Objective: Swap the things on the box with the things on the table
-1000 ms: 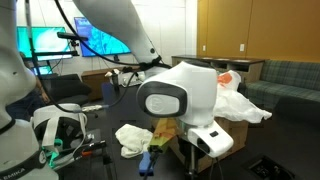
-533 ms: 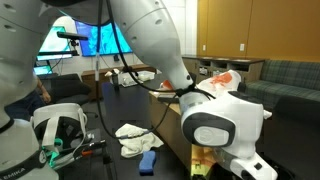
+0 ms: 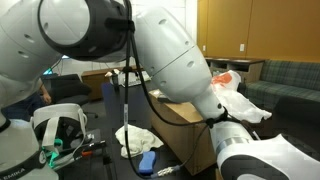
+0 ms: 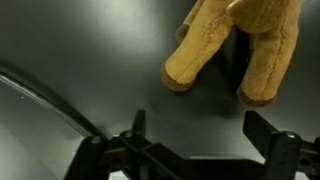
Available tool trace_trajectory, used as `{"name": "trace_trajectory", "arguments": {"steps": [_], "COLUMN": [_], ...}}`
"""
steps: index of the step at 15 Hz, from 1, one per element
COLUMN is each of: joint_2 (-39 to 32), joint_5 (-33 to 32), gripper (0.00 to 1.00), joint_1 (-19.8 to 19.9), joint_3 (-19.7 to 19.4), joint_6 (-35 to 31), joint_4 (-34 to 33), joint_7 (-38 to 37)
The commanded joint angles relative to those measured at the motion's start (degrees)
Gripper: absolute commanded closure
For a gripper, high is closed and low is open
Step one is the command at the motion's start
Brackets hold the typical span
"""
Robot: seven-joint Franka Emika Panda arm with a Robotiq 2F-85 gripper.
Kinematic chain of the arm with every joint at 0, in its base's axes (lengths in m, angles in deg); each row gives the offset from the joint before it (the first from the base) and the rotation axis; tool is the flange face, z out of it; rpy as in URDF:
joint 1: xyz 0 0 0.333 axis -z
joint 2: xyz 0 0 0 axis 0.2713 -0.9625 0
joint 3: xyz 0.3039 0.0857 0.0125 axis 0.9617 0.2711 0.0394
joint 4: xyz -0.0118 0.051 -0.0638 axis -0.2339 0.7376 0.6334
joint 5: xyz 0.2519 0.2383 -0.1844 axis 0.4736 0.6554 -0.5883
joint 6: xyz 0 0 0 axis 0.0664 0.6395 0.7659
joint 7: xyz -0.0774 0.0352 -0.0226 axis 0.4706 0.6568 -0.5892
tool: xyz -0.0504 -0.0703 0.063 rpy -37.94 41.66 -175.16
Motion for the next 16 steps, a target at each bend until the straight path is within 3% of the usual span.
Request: {"name": "trace_trajectory", "arguments": {"steps": [1, 11, 16], "joint_2": [-2.3, -3.2, -3.6], "joint_5": [0.6, 1.9, 1.7], "gripper": [0.00, 0.00, 0.00], "joint_1": [1.4, 2.4, 2.1], "joint_3": [0.3, 5.9, 5.4], "joint_6": [9.6, 27.6, 32.5], "joint_4": [-7.4, -11.9, -9.6], "joint_7": [2.1, 15.7, 17.2]}}
